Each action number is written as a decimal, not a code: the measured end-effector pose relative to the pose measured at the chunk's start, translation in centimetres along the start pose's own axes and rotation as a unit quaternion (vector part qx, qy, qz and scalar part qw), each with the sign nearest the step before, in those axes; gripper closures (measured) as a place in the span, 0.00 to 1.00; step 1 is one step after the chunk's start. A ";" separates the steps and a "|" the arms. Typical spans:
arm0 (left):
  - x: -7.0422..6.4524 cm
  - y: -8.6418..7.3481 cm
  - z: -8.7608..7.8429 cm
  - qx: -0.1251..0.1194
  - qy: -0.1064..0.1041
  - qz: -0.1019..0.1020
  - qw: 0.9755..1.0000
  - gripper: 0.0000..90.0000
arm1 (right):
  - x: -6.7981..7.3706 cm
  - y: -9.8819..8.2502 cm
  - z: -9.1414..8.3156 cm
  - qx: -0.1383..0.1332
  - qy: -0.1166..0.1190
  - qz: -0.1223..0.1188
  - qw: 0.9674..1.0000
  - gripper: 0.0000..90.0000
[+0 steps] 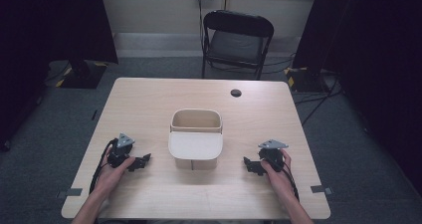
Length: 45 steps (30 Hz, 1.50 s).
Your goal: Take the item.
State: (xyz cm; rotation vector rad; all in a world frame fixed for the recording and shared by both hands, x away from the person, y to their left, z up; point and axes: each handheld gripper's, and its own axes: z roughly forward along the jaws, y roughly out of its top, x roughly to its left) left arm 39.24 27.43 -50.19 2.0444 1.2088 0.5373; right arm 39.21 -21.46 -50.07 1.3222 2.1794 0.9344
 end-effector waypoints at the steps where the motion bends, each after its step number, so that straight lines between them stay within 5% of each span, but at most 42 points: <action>1: 0.0 0.0 0.0 0.000 -0.001 -0.002 1.000 0.14 | 0.0 0.0 0.0 0.000 0.000 0.000 1.000 0.12; 22: -0.4 0.2 -0.2 0.009 0.003 0.009 1.000 0.18 | 0.0 0.0 0.0 0.000 0.000 0.000 1.000 0.12; 32: -1.1 0.8 -0.8 -0.025 -0.024 -0.006 0.999 0.19 | 0.0 0.0 0.0 0.000 0.000 -0.001 1.000 0.12; 37: -1.8 1.3 -1.1 -0.040 -0.034 0.015 0.999 0.19 | 0.0 0.0 0.0 0.000 0.000 0.000 1.000 0.12; 45: -2.4 1.8 -1.5 -0.060 -0.052 0.022 0.997 0.19 | 0.0 0.0 0.0 0.000 0.000 0.000 1.000 0.12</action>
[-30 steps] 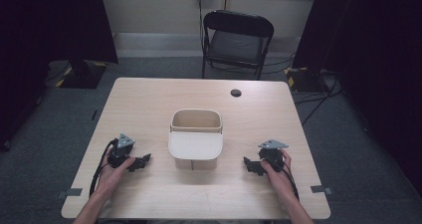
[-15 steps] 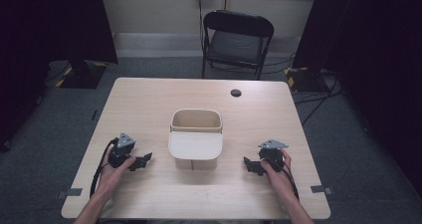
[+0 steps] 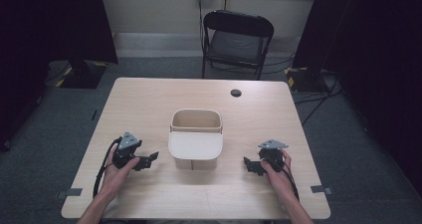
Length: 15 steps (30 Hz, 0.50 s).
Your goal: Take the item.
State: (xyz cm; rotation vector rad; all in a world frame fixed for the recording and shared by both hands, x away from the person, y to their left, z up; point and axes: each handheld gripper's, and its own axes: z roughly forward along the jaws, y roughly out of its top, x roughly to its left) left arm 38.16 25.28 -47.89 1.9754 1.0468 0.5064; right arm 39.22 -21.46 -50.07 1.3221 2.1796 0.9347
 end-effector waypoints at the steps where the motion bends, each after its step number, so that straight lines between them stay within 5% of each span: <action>1: -0.1 0.0 0.0 -0.001 0.000 -0.006 1.000 0.19 | 0.0 0.0 0.0 0.000 0.000 0.000 1.000 0.12; 5: -0.4 0.3 -0.3 -0.018 -0.008 -0.017 1.000 0.19 | 0.0 0.0 0.0 0.000 0.000 0.000 1.000 0.12; 15: -1.8 1.1 -0.8 -0.035 -0.028 -0.002 0.999 0.19 | 0.0 0.0 0.0 0.000 0.000 0.000 1.000 0.12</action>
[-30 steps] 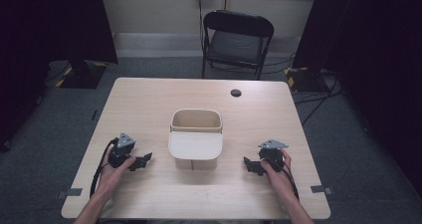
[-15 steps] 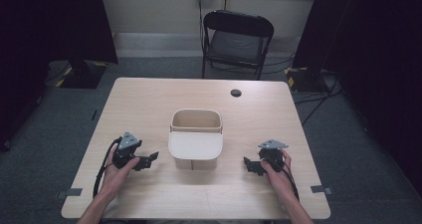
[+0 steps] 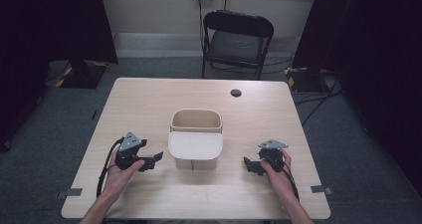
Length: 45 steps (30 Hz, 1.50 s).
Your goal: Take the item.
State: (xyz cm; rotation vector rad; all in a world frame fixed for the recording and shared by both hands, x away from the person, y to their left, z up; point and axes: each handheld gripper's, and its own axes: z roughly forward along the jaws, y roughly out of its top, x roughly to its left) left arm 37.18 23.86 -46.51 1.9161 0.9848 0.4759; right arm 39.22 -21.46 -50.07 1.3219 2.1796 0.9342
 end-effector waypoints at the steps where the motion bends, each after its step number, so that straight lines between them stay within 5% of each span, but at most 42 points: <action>1: -0.1 0.1 -0.1 -0.005 -0.004 0.001 1.000 0.19 | 0.0 0.0 0.0 0.000 0.000 0.000 1.000 0.12; 16: -1.9 1.1 -1.3 -0.037 -0.034 0.010 0.999 0.20 | 0.0 0.0 0.0 0.000 0.000 0.000 1.000 0.12; 28: -2.8 1.3 -1.1 -0.034 -0.063 0.023 0.997 0.20 | 0.0 0.0 0.0 0.000 0.000 0.000 1.000 0.12; 45: -3.6 1.7 -0.4 -0.030 -0.077 0.029 0.996 0.20 | 0.0 0.0 0.0 0.000 0.000 0.000 1.000 0.12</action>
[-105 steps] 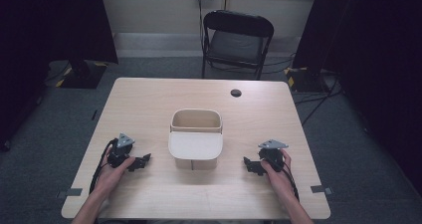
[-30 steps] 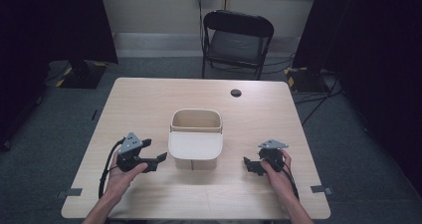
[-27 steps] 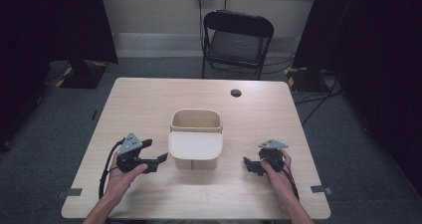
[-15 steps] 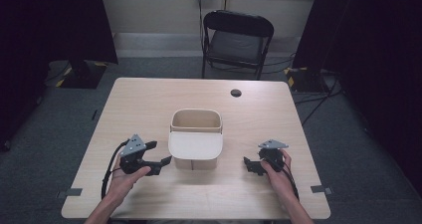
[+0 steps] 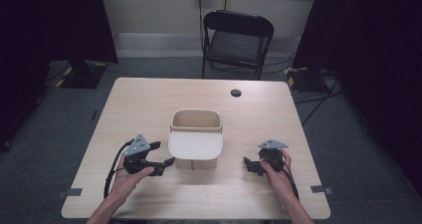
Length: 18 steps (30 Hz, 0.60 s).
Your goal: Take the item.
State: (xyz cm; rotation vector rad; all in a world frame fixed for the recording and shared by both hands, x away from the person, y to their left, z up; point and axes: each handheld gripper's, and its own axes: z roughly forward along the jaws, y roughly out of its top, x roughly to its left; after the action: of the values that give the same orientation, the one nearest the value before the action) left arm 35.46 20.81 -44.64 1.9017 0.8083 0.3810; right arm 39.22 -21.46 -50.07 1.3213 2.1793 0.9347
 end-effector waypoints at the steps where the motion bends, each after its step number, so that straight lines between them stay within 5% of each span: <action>1: 0.0 0.0 0.0 0.002 0.001 0.003 1.000 0.20 | 0.0 0.0 0.0 0.000 0.000 0.000 1.000 0.12; 18: -0.1 0.3 0.2 -0.003 -0.005 0.008 1.000 0.24 | 0.0 0.0 0.0 0.000 0.000 0.000 1.000 0.12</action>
State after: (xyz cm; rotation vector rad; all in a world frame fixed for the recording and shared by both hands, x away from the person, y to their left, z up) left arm 35.56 20.52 -44.46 1.9039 0.7844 0.3840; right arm 39.23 -21.47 -50.07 1.3203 2.1795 0.9347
